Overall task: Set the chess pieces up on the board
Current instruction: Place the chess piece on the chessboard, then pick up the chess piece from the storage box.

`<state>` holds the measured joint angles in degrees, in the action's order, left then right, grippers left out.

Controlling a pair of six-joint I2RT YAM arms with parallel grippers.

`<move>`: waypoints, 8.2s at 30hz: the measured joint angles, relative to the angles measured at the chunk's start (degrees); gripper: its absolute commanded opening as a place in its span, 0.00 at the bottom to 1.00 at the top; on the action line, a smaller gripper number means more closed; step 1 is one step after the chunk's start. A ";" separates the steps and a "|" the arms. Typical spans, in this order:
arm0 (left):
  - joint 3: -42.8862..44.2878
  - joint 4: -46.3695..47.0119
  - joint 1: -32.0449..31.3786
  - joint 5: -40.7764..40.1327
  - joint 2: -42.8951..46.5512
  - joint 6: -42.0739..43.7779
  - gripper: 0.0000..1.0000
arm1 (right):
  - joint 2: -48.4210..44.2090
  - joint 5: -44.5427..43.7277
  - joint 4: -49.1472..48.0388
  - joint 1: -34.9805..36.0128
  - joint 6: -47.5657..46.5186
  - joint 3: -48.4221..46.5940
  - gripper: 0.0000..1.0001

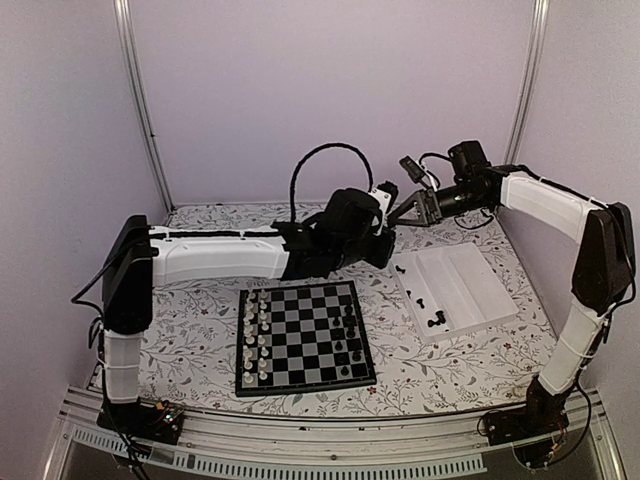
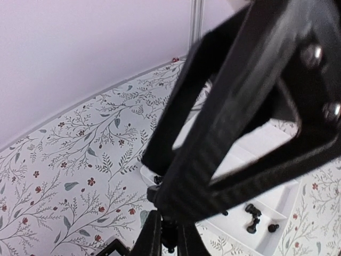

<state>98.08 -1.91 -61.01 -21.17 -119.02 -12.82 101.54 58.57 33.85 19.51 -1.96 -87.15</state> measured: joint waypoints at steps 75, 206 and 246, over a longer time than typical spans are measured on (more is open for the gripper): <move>-30.80 -1.36 6.19 35.10 35.21 8.74 0.44 | -14.10 -15.17 9.57 17.22 -40.35 5.03 0.07; -0.22 -34.45 -2.93 23.21 6.19 25.18 0.31 | -23.10 -29.77 3.32 -2.67 -43.76 31.80 0.35; -10.62 -15.85 -1.27 22.62 12.00 15.54 0.33 | 1.25 -45.68 7.32 7.13 -47.28 25.81 0.15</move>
<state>87.46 -17.76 -62.28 1.45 -107.02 2.72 102.78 12.88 41.17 26.63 -49.23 -61.34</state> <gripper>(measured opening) 0.325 0.187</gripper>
